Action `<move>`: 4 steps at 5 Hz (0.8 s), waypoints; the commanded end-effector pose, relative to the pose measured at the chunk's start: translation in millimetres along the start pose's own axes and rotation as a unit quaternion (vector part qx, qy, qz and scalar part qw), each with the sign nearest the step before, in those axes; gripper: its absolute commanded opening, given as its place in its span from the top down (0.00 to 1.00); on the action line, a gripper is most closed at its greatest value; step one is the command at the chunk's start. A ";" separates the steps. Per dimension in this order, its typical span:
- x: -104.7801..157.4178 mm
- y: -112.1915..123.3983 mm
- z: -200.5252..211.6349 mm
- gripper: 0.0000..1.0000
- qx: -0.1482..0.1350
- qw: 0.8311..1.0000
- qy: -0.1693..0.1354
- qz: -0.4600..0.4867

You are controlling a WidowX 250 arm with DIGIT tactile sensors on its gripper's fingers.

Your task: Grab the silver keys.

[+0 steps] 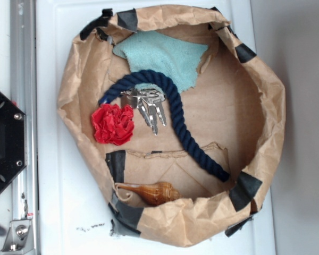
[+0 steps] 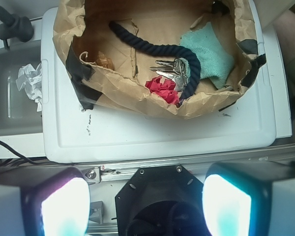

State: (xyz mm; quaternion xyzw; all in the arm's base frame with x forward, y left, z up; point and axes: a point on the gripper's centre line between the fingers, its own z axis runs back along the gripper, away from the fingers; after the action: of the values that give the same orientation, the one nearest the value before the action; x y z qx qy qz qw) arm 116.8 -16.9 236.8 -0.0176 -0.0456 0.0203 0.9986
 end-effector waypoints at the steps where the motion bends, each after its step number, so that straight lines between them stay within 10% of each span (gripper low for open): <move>1: 0.0 0.0 0.0 0.00 0.000 1.000 0.000 0.000; 4: 115.8 6.6 -22.9 0.00 0.017 0.991 0.040 -0.130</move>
State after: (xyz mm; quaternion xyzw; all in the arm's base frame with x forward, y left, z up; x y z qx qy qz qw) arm 231.5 -5.7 209.1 0.0004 0.0201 -0.1216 0.9924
